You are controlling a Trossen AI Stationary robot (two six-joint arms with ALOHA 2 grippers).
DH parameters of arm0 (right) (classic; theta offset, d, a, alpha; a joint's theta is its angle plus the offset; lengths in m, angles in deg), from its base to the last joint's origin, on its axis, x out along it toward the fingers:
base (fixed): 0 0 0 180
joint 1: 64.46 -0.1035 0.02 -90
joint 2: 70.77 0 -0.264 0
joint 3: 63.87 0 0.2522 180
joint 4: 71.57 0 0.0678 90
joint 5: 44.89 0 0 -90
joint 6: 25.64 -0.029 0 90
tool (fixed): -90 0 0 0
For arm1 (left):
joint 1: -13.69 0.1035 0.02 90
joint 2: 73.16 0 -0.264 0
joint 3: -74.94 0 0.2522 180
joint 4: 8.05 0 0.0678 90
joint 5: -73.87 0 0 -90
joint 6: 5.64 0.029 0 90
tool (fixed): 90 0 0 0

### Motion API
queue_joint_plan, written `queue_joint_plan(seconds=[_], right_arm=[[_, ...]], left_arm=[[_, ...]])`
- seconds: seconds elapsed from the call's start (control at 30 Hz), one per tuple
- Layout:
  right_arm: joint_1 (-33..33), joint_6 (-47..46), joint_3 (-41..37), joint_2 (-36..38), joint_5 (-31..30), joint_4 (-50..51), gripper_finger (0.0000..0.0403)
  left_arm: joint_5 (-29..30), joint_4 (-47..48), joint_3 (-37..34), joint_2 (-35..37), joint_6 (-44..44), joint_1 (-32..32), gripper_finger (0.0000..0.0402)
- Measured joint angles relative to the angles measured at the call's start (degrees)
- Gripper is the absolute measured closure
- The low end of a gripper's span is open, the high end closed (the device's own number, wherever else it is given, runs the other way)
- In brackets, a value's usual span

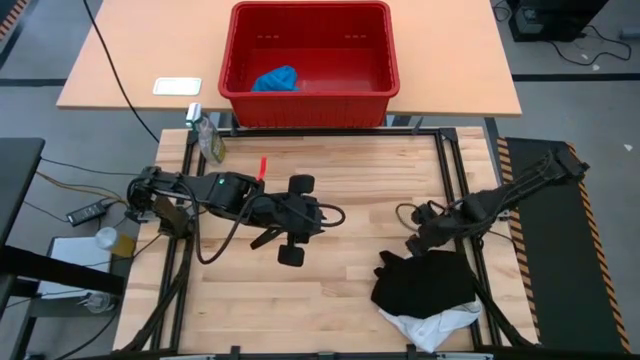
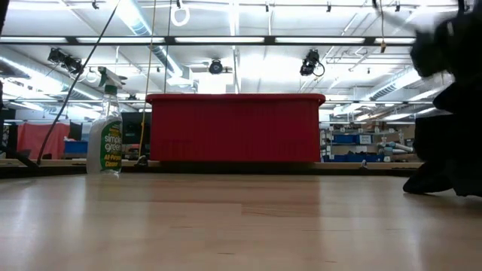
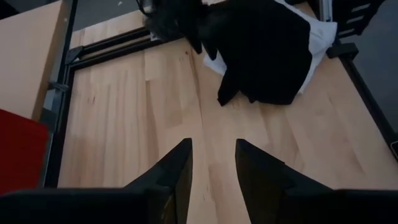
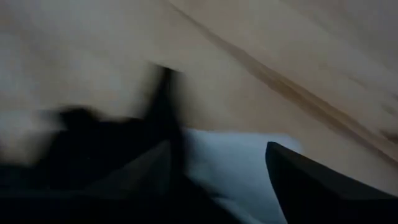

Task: Fold laundry
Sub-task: Fold the blue shorts

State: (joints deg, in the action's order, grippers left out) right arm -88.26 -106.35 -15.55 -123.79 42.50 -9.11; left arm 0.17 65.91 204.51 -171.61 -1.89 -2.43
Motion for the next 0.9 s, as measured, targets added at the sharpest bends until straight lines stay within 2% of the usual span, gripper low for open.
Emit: queue_joint_plan(seconds=[0.17, 0.3, 0.47, 0.6, 0.67, 0.8, 0.9], right_arm=[[-3.4, 13.5, 4.5, 3.1, -5.9, -15.2, 0.0133], [-5.7, 16.4, 4.3, 2.6, -10.1, -19.7, 0.0142], [-4.2, 18.0, 4.3, 4.1, -21.1, -31.7, 0.0156], [-1.5, 28.9, 4.3, 4.7, -29.3, -45.1, 0.0167], [0.9, 32.5, 4.4, 4.6, -29.7, -49.4, 0.0172], [5.2, 40.6, 4.3, 4.5, -26.8, -58.3, 0.0179], [6.9, 47.5, 4.3, 4.3, -26.5, -67.2, 0.018]], left_arm=[[-1.0, 0.3, 0.0, 0.0, -0.7, 0.0, 0.0279], [-1.1, 0.1, 0.0, 0.0, -0.7, 0.0, 0.0279], [-2.7, -3.2, 0.0, 0.0, 2.5, 0.0, 0.0279], [-7.4, -8.3, 0.0, 0.0, 7.3, 1.6, 0.0279], [-10.0, -10.8, 0.0, 0.2, 7.7, 3.6, 0.0279], [-13.5, -14.3, 0.0, 1.2, 6.4, 7.2, 0.0279], [-14.6, -15.7, 0.1, 1.6, 2.2, 8.8, 0.0279]])
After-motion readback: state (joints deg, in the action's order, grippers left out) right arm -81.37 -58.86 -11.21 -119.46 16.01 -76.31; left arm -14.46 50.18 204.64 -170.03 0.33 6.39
